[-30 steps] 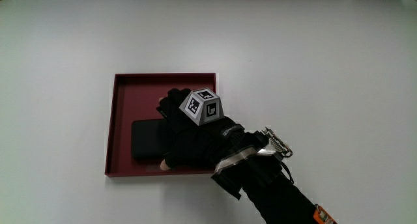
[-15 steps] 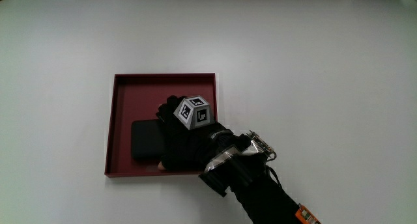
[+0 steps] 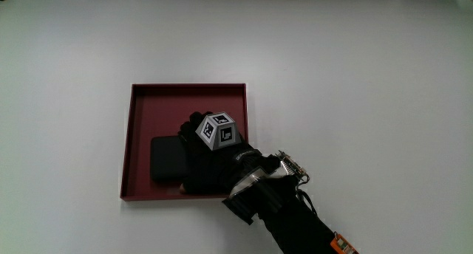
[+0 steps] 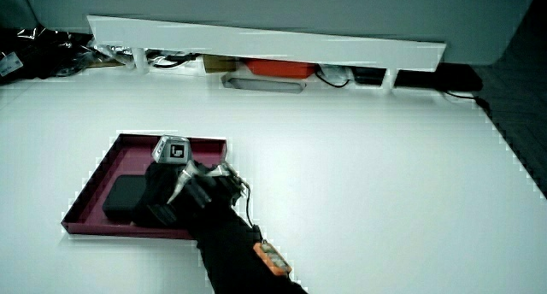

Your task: Pick battery from plate

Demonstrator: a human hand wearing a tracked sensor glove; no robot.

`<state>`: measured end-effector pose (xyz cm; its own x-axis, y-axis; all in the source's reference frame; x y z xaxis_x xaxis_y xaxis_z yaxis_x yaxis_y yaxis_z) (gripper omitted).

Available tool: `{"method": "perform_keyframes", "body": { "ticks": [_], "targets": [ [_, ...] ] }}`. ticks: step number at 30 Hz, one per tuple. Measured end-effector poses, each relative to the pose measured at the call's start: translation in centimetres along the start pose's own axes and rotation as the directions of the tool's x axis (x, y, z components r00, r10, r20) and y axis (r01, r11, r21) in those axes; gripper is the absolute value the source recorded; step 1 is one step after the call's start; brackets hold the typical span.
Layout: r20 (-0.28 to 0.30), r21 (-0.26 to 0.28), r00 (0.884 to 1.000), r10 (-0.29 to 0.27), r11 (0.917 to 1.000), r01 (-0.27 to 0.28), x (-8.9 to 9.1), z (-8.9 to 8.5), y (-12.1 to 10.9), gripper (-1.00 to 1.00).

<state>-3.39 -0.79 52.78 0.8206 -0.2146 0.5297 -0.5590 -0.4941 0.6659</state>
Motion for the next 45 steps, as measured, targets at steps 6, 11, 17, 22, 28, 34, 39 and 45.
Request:
{"method": "perform_keyframes", "body": {
  "ticks": [6,11,17,22,28,34,39,45],
  "targets": [
    [0.002,0.062,1.0,0.004,0.9981,-0.004,-0.3,0.4,-0.3,0.7],
    [0.014,0.126,0.998,0.056,0.9904,-0.057,-0.8,0.6,-0.8,0.89],
    [0.015,0.147,0.996,0.085,0.9854,-0.086,-0.4,0.6,-0.9,1.0],
    [0.013,0.158,0.996,0.093,0.9829,-0.094,-0.2,0.5,-1.0,1.0],
    [0.017,0.193,0.994,0.11,0.9748,-0.111,-0.1,1.7,-2.2,1.0],
    [0.004,0.206,0.989,0.15,0.9672,-0.148,-0.1,4.3,-4.6,1.0],
    [-0.015,0.228,0.987,0.161,0.9614,-0.154,0.2,6.0,-6.4,1.0],
    [0.004,0.251,0.989,0.148,0.9572,-0.145,1.3,7.7,-8.6,1.0]
  ]
}}
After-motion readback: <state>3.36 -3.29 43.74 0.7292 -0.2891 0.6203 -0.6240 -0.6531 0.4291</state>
